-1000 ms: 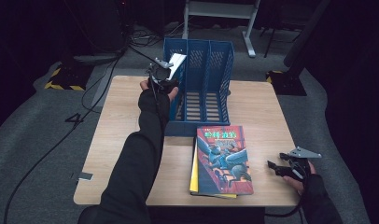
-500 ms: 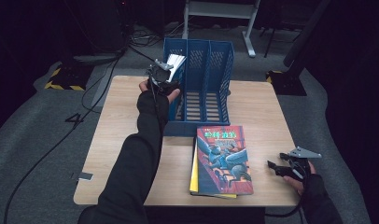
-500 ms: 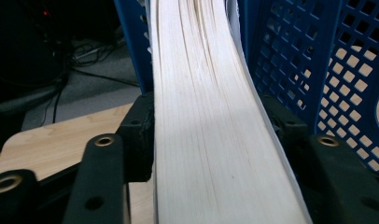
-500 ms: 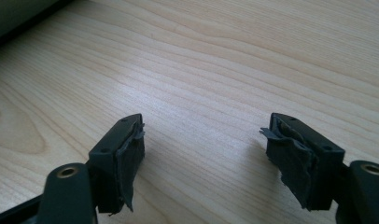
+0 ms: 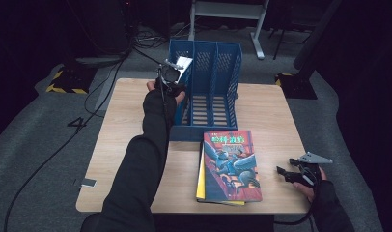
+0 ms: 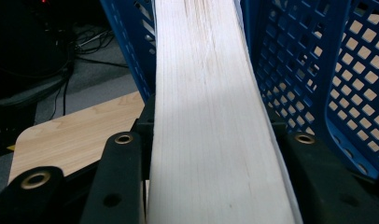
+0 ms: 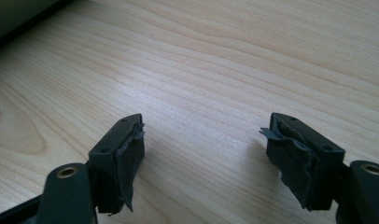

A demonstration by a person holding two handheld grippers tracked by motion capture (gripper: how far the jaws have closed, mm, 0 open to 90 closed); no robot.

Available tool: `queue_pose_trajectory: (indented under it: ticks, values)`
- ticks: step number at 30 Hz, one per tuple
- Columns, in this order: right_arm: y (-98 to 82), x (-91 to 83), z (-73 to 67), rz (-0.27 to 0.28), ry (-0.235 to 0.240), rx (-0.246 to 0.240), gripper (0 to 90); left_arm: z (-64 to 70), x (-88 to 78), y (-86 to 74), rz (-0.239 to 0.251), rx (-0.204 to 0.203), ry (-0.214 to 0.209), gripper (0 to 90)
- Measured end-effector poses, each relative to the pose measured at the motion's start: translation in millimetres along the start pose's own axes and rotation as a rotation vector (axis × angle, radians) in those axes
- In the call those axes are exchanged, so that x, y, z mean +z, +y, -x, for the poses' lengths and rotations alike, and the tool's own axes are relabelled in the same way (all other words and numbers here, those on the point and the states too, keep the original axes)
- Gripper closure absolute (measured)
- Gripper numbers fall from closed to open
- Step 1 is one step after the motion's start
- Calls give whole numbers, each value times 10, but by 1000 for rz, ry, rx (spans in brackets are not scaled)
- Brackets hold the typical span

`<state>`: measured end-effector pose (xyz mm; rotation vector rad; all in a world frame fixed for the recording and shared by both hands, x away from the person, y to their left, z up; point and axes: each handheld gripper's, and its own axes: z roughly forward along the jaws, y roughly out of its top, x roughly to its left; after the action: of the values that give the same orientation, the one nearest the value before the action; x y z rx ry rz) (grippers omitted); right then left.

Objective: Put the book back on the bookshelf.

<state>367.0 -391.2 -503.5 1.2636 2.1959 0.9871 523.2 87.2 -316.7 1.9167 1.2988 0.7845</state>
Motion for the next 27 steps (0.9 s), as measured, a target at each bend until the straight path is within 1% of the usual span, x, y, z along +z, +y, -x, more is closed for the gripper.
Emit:
queue_pose_trajectory:
  ticks: [2, 4, 5, 10, 14, 16, 19, 20, 22, 24, 27]
  values:
    - [0, 0, 0, 0, 0, 1, 283, -10, 13, 7, 8, -5, -2, 594]
    - [0, 0, 0, 0, 0, 1, 283, -27, 27, 19, 16, -29, -2, 597]
    - [0, 0, 0, 0, 0, 1, 282, -36, 37, 30, 16, -33, 0, 598]
    - [-1, -1, 1, 1, 2, 0, 283, -81, 111, 111, 15, -82, 20, 600]
    - [-2, -1, 1, 0, 2, 1, 283, -109, 160, 169, 30, -119, 28, 600]
    - [-2, -2, 1, 0, 4, -1, 283, -117, 174, 199, 33, -122, 35, 600]
    - [-3, -3, 1, 0, 4, -2, 284, -107, 189, 250, 41, -105, 71, 601]
    - [-3, -3, 1, 0, 4, -1, 284, -118, 194, 265, 46, -112, 80, 600]
    - [-3, -3, 1, 0, 5, -1, 284, -154, 206, 276, 52, -130, 73, 600]
    - [-3, -3, 0, 1, 5, -2, 284, -187, 232, 269, 58, -157, 75, 600]
    - [-3, -3, 0, 0, 5, -2, 284, -196, 274, 254, 52, -164, 81, 599]
